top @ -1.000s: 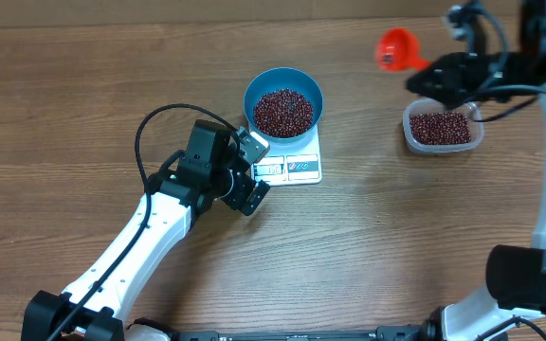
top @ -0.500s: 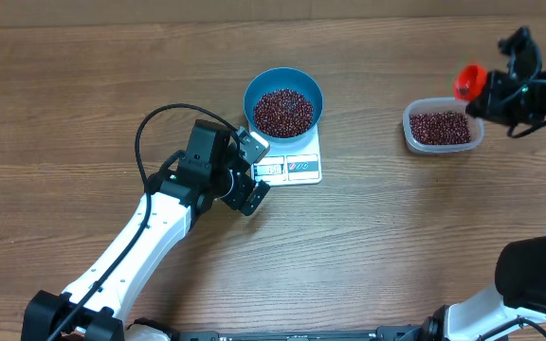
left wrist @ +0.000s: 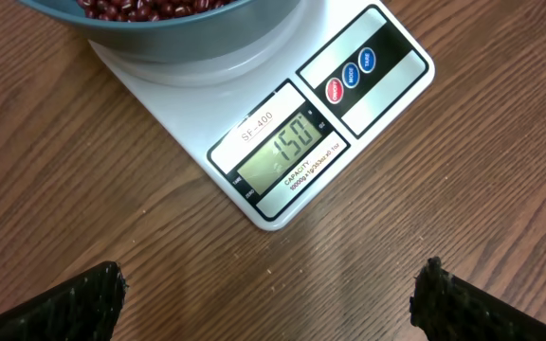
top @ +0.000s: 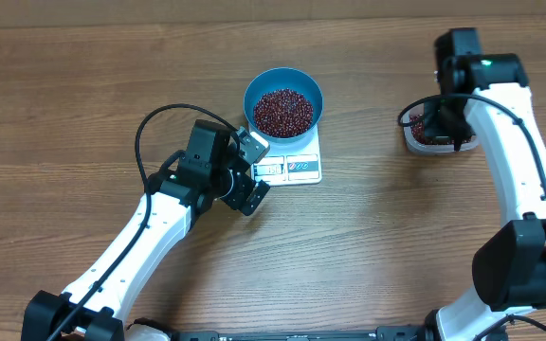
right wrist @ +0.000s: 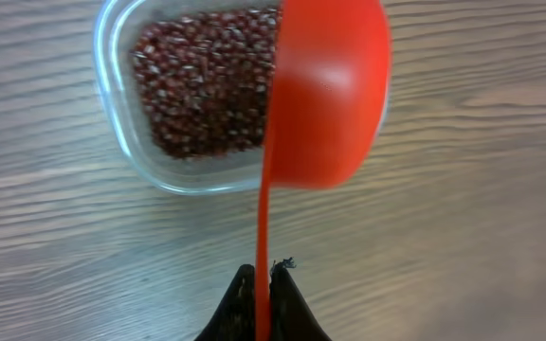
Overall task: Scoop item into bowl and weigh 150g on scale
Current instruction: 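Carry the scoop right and empty it into the bean tub, then lower the red scoop into the tub and open the right gripper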
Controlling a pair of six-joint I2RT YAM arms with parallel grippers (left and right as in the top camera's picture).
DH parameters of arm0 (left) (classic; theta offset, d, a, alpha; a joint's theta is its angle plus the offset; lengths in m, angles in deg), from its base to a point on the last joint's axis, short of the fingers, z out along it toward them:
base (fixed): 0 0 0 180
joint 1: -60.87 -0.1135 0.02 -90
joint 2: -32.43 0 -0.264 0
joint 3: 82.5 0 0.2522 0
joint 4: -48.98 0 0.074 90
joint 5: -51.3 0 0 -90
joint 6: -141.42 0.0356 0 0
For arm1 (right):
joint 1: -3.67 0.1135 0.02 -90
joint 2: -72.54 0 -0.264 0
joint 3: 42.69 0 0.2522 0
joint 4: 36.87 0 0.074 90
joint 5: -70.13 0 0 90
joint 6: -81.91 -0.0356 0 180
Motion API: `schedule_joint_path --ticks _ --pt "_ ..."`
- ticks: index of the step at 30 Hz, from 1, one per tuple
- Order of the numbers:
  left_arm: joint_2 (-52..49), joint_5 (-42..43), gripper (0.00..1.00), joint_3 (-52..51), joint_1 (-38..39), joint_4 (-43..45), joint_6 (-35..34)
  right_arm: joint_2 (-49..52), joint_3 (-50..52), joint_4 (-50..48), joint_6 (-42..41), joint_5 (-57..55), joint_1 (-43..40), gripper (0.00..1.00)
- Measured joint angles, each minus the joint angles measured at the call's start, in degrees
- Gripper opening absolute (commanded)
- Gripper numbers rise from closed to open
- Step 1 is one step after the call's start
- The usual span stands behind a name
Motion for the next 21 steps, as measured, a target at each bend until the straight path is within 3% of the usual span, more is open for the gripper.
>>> schedule_joint_path --ticks 6,12,17,21 --pt "0.0 0.0 1.0 0.0 0.0 0.0 0.0 0.0 0.0 0.79 -3.56 -5.09 1.25 0.04" --pt "0.0 0.0 1.0 0.0 0.0 0.02 0.0 0.0 0.0 -2.86 -5.64 12.98 -3.08 0.04" --pt "0.0 0.0 1.0 0.0 0.0 0.02 0.0 -0.09 2.43 -7.67 -10.27 28.06 -11.91 0.04" --pt "0.0 0.0 1.0 0.0 0.0 -0.04 0.0 -0.28 9.6 -17.27 -12.46 40.63 -16.06 0.04"
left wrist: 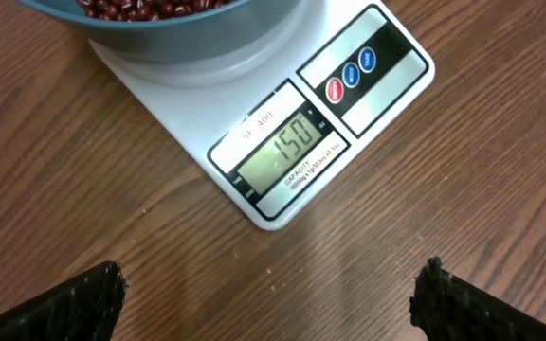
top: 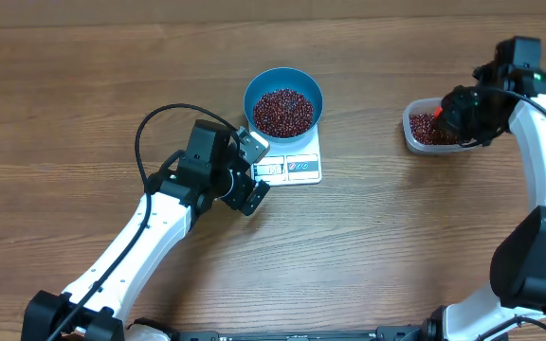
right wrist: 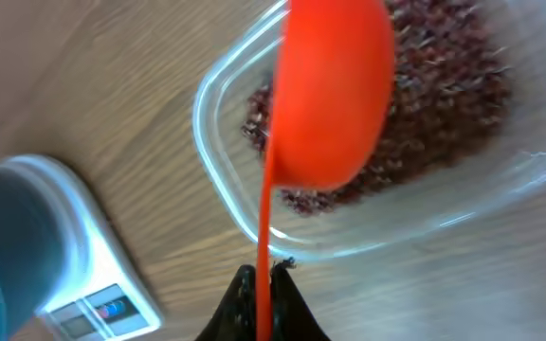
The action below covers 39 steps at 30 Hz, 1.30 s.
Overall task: Scoop item into bowl and weigh 150g on scale
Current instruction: 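Lower the red scoop into the tub and open the right gripper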
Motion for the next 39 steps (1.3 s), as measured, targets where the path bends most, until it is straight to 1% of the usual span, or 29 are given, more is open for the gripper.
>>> schedule_joint_path --ticks 4,5,7,8,9,10,11,13,16,18,20,21,25,28,31,34,36,37,39 --pt "0.0 0.0 1.0 0.0 0.0 0.07 0.0 0.0 6.78 -7.06 -1.64 10.01 -2.99 0.04" --pt "0.0 0.0 1.0 0.0 0.0 0.07 0.0 0.0 7.69 -7.74 -1.88 11.19 -3.45 0.07" --pt "0.0 0.0 1.0 0.0 0.0 0.04 0.0 0.0 9.35 -8.48 -2.54 14.08 -4.52 0.25" --pt "0.0 0.0 1.0 0.0 0.0 0.07 0.0 0.0 9.49 -8.61 -2.82 15.15 -4.92 0.47" --pt "0.0 0.0 1.0 0.0 0.0 0.07 0.0 0.0 9.51 -8.76 -3.08 15.56 -5.03 0.53" --pt "0.0 0.0 1.0 0.0 0.0 0.04 0.0 0.0 9.51 -8.81 -3.28 16.2 -5.22 0.57" --pt "0.0 0.0 1.0 0.0 0.0 0.04 0.0 0.0 9.51 -8.72 -3.39 16.31 -5.25 0.58" --pt "0.0 0.0 1.0 0.0 0.0 0.04 0.0 0.0 9.51 -8.72 -3.26 17.31 -5.29 0.64" --pt "0.0 0.0 1.0 0.0 0.0 0.07 0.0 0.0 9.51 -8.2 -3.15 17.92 -5.31 0.77" --pt "0.0 0.0 1.0 0.0 0.0 0.04 0.0 0.0 9.46 -6.21 -2.95 18.38 -5.44 0.87" --pt "0.0 0.0 1.0 0.0 0.0 0.07 0.0 0.0 8.5 -2.25 -2.14 18.67 -5.73 0.98" --pt "0.0 0.0 1.0 0.0 0.0 0.04 0.0 0.0 7.08 1.29 -1.16 18.71 -5.92 1.0" --pt "0.0 0.0 1.0 0.0 0.0 0.07 0.0 -0.24 0.66 9.97 3.5 18.53 -6.01 1.0" --pt "0.0 0.0 1.0 0.0 0.0 0.04 0.0 -1.88 -1.33 14.05 5.6 17.49 -6.01 1.0" --pt "0.0 0.0 1.0 0.0 0.0 0.07 0.0 -7.21 -1.46 16.59 7.65 17.27 -4.87 1.0" --pt "0.0 0.0 1.0 0.0 0.0 0.04 0.0 -12.0 -1.55 17.18 8.46 16.94 0.35 1.0" --pt "0.0 0.0 1.0 0.0 0.0 0.02 0.0 -15.61 -1.7 17.11 8.61 16.09 6.56 1.0" --pt "0.0 0.0 1.0 0.0 0.0 0.09 0.0 -17.64 -1.75 17.07 8.0 13.81 9.9 1.0" --pt "0.0 0.0 1.0 0.0 0.0 0.09 0.0 -20.59 -1.75 17.03 6.43 7.67 13.31 1.0"
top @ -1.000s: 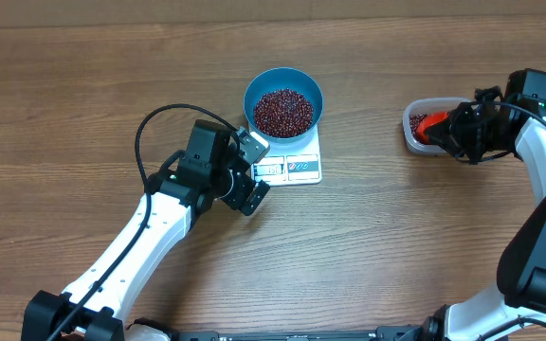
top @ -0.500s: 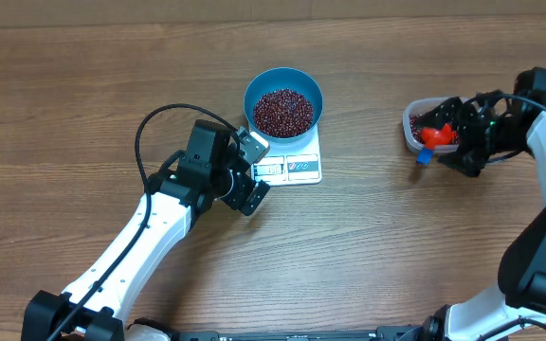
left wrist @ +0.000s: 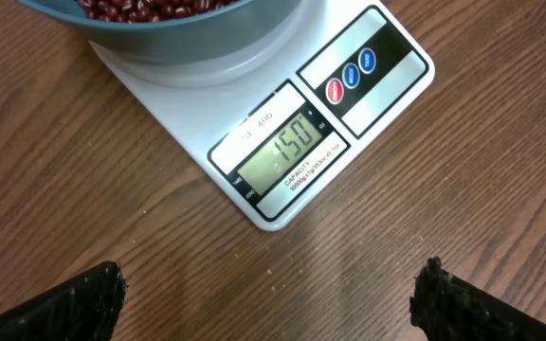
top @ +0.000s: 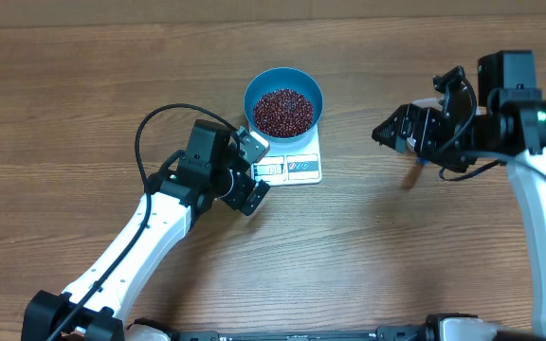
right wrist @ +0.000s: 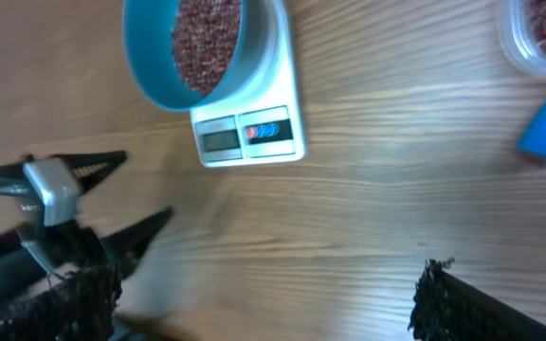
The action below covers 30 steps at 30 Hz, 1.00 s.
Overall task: Scoop item into bowl and weigh 150g on scale
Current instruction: 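Lower the red scoop into the tub and open the right gripper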
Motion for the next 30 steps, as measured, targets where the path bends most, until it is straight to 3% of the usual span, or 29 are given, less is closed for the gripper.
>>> schedule_joint_path --ticks 9,26,30 --pt "0.0 0.0 1.0 0.0 0.0 -0.04 0.0 -9.7 -0.22 1.07 -2.05 -15.1 5.07 1.0" --pt "0.0 0.0 1.0 0.0 0.0 -0.04 0.0 -9.81 -0.24 2.32 -2.12 -17.33 5.09 1.0" --pt "0.0 0.0 1.0 0.0 0.0 -0.04 0.0 -14.01 -0.24 2.23 -2.12 -17.4 5.07 1.0"
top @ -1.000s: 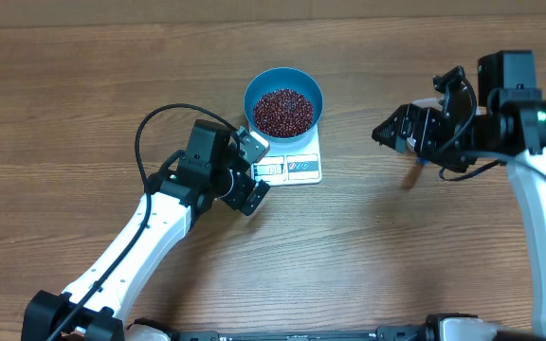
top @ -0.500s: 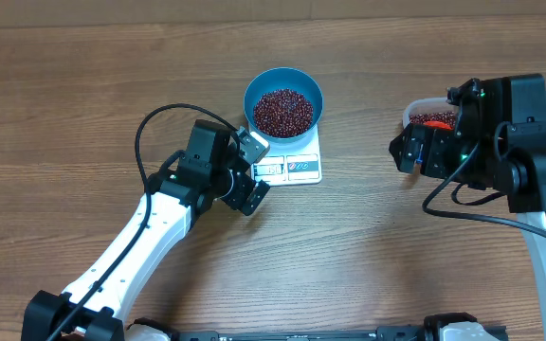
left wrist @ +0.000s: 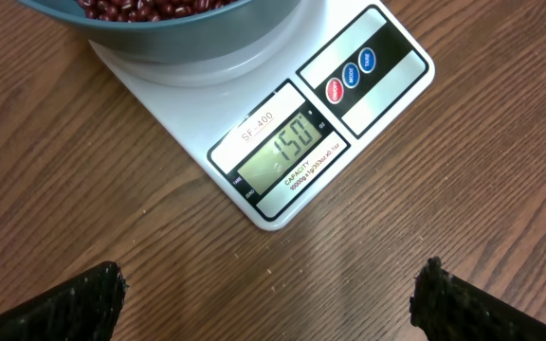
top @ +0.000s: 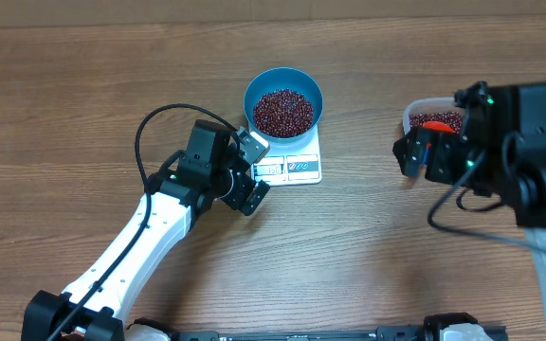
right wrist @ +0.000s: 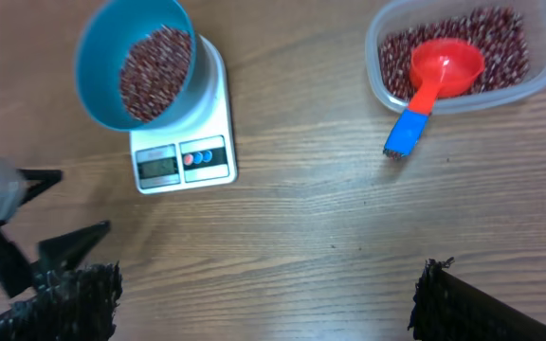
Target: Scoop item into bowl and weigh 150g on scale
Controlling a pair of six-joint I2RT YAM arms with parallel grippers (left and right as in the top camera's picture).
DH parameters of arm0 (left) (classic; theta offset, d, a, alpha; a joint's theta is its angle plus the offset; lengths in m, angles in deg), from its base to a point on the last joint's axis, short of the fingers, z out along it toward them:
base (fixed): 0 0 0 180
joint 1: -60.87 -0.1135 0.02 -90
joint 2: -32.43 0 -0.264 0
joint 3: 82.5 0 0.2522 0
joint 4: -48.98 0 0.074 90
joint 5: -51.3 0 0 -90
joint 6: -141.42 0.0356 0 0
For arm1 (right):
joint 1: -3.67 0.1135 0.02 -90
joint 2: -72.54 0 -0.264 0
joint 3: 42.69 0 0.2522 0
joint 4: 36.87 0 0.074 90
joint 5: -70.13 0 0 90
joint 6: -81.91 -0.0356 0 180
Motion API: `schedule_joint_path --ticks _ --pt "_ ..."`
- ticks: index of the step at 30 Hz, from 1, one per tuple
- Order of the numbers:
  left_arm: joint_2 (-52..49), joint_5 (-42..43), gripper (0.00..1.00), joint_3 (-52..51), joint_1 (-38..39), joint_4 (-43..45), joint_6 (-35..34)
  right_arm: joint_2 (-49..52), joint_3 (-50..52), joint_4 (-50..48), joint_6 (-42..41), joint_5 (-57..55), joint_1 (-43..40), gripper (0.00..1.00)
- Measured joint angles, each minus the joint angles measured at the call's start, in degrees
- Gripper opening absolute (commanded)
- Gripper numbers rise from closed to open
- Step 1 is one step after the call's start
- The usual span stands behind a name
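A blue bowl (top: pixel 283 109) of red beans stands on the white scale (top: pixel 303 169), whose display (left wrist: pixel 289 152) reads 150. My left gripper (left wrist: pixel 273 284) is open just in front of the scale, with only bare wood between its fingers. At the right, a clear container (right wrist: pixel 458 52) holds more beans. The red scoop (right wrist: pixel 441 68) lies in it, its blue handle end over the rim. My right gripper (right wrist: pixel 268 284) is open and empty, high above the table between scale and container. In the overhead view the right arm hides part of the container.
Wooden table (top: pixel 83 85) all round. My left arm (top: pixel 150 237) reaches in from the front left, with a black cable looping over it. The right arm (top: pixel 510 170) hangs high over the right side.
My right gripper, still open, now looks down from farther off, with the whole container and scoop in view. The left gripper, bowl and scale have not moved; the display still reads 150.
My right gripper was shut on the scoop's handle over the bean container, and still held it there a moment later. Then it was open, away from the scoop. Now the scoop lies in the container. The scale read 150 throughout, and the left arm stayed put.
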Motion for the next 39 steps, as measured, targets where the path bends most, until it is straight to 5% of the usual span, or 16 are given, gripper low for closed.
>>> schedule_joint_path --ticks 7,17,26,39 --pt "0.0 0.0 1.0 0.0 0.0 0.0 0.0 -15.82 3.02 -0.17 0.07 -2.43 0.02 1.0" --pt "0.0 0.0 1.0 0.0 0.0 0.02 0.0 -36.92 26.53 -12.72 0.22 -10.69 0.02 1.0" --pt "0.0 0.0 1.0 0.0 0.0 0.0 0.0 -51.1 40.24 -35.54 0.26 -11.82 1.16 1.0" --pt "0.0 0.0 1.0 0.0 0.0 0.0 0.0 -67.47 72.76 -72.59 0.22 -11.87 1.16 1.0"
